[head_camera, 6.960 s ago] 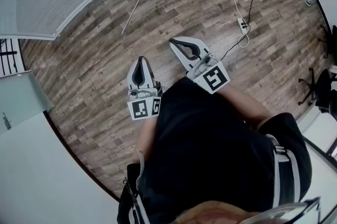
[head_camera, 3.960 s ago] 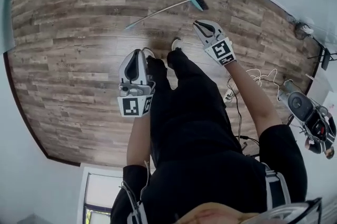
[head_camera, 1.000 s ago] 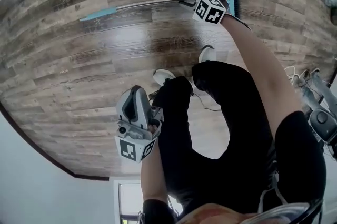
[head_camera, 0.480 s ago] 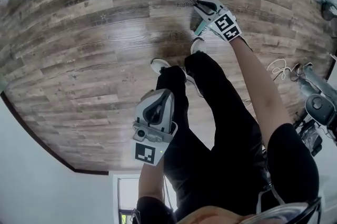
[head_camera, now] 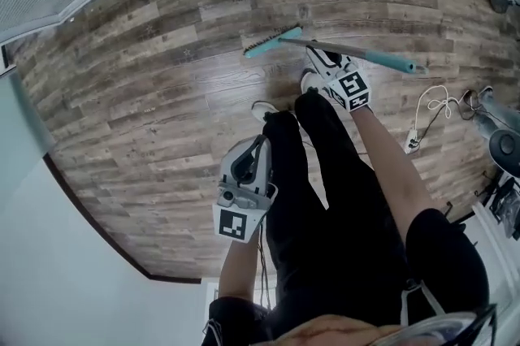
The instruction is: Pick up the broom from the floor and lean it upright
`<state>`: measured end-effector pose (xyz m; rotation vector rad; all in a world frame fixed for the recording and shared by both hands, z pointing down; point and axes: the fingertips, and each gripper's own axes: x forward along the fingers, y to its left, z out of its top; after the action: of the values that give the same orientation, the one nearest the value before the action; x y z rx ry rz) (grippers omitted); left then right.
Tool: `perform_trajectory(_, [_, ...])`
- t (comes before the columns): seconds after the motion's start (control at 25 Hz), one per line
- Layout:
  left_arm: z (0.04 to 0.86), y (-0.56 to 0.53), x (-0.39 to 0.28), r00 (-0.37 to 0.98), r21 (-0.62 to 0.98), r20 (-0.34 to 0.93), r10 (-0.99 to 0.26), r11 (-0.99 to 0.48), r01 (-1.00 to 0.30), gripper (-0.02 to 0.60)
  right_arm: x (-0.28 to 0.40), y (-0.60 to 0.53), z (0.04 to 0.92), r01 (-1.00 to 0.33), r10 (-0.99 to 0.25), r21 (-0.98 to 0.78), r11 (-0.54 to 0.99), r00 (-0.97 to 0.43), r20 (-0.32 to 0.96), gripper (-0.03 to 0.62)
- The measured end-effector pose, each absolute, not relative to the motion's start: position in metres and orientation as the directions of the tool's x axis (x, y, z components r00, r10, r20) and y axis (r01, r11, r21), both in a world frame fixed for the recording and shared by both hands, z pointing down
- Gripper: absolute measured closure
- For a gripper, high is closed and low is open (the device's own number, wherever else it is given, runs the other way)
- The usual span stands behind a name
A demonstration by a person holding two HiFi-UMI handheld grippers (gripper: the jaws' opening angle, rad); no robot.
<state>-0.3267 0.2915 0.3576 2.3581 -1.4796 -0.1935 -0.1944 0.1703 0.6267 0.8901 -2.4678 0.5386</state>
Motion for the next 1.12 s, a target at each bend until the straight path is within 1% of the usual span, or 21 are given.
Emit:
perform_trajectory(0.16, [0.304, 0.292, -0.307, 0.47, 0.35, 0.074, -0.88, -0.418, -0.838, 0.561, -0.176, 0.172, 0.538, -0.743, -0.597, -0.268, 0.614, -0.659, 0.458, 0.511])
perform_trajectory(0.24, [0.273, 0.295, -0.296, 0.48, 0.342, 0.069, -0.875, -0.431, -0.835, 0.561, -0.168, 0.176, 0.493, -0.762, -0.633, -0.268, 0.59, -0.642, 0.432, 0.511])
perform_trajectory(0.4, [0.215, 0.289, -0.275, 0.467, 0.372, 0.05, -0.883, -0.418, -0.829, 0.561, -0.155, 0.186, 0.422, -0.762, -0.658, -0.217, 0.61, -0.639, 0.399, 0.511])
perform_trajectory(0.52, [0.183, 0.281, -0.258, 0.478, 0.331, 0.053, -0.877, -0.436, -0.837, 0.561, -0.138, 0.187, 0.387, -0.753, -0.665, -0.18, 0.633, -0.647, 0.373, 0.511])
perform_trajectory(0.64, [0.159, 0.264, -0.24, 0.48, 0.293, 0.052, -0.876, -0.446, -0.846, 0.561, -0.111, 0.176, 0.361, -0.764, -0.686, -0.17, 0.623, -0.638, 0.352, 0.511])
perform_trajectory(0.76, [0.145, 0.251, -0.222, 0.48, 0.297, 0.049, -0.876, -0.446, -0.844, 0.561, -0.081, 0.169, 0.354, -0.786, -0.706, -0.185, 0.591, -0.614, 0.353, 0.511])
perform_trajectory(0.96, [0.134, 0.233, -0.187, 0.535, 0.311, 0.025, -0.844, -0.502, -0.807, 0.561, -0.03, 0.152, 0.343, -0.837, -0.763, -0.175, 0.518, -0.545, 0.348, 0.511])
perform_trajectory(1.12, [0.135, 0.209, -0.172, 0.566, 0.308, 0.005, -0.824, -0.538, -0.785, 0.561, 0.002, 0.134, 0.347, -0.872, -0.792, -0.146, 0.467, -0.486, 0.37, 0.511])
